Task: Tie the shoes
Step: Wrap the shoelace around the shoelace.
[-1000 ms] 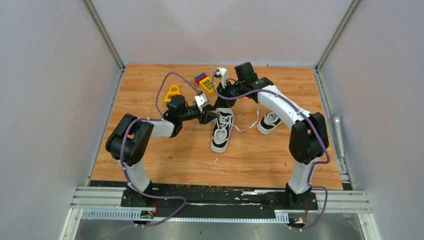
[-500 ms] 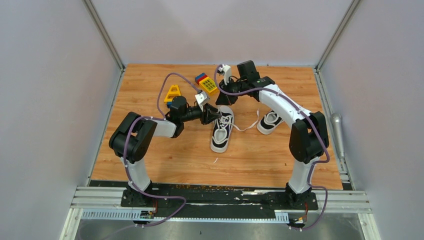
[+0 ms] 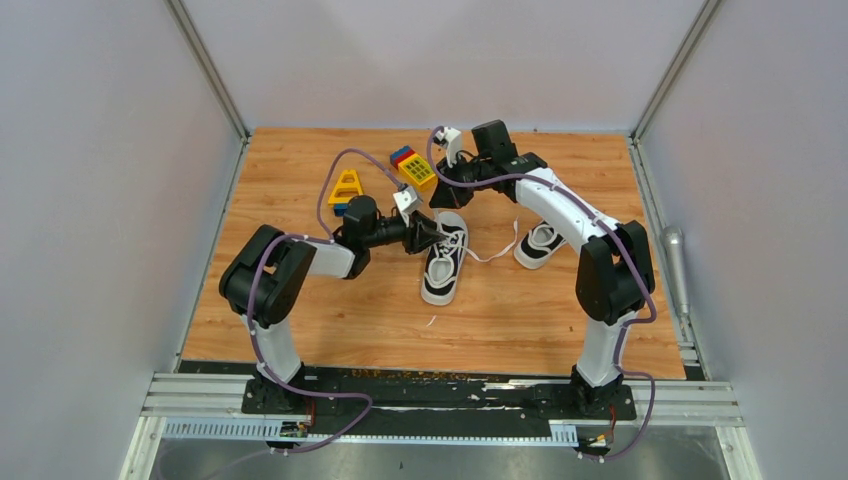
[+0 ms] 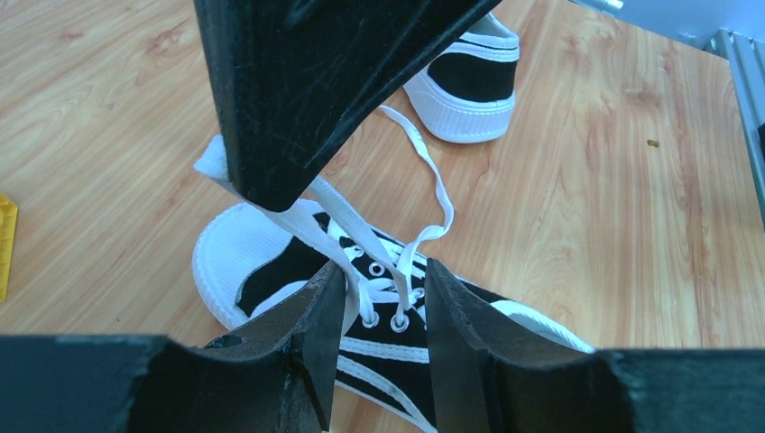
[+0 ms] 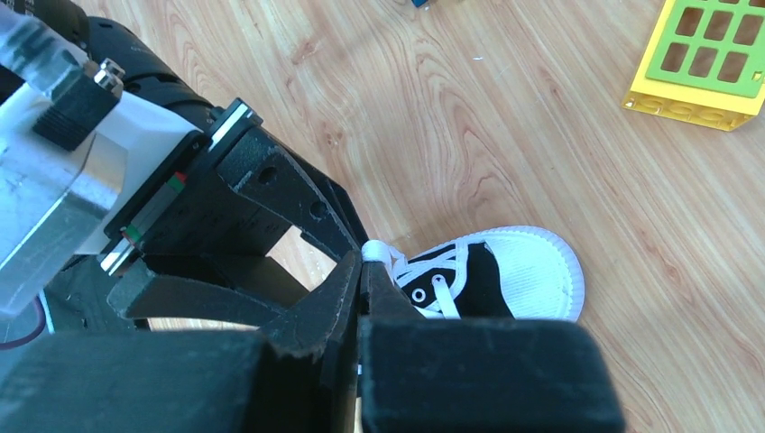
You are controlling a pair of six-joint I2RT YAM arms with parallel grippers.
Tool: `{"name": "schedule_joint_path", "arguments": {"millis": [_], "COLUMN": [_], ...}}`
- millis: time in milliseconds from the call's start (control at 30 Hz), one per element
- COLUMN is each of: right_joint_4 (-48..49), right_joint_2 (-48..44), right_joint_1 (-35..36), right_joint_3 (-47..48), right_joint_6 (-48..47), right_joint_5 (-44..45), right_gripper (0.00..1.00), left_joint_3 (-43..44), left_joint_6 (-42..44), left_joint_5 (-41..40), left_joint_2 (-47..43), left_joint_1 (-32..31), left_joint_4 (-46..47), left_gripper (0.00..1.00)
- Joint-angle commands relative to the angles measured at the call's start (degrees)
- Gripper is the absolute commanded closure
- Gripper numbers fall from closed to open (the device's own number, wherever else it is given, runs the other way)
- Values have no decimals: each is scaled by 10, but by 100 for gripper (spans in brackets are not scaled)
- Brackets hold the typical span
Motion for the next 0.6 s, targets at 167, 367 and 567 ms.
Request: {"name": "schedule_joint_path", "arguments": {"millis": [167, 367, 567], "right_joint_4": [39, 39, 39], "right_joint_2": [-6, -9, -9], "right_joint_1": [-2, -5, -15], "right_joint_3": [26, 22, 18], "right_joint_6": [27, 29, 32], "right_joint_5": [6, 7, 8], "right_gripper": [100, 100, 100], "left_joint_3": [9, 17, 26], "left_joint_6": [-19, -15, -22], "left_joint_5": [-51, -56, -54], "left_joint_2": [-11, -4, 3], "left_joint_1": [-25, -25, -25], "left_joint_4": [2, -14, -21], "left_gripper": [58, 64, 80]}}
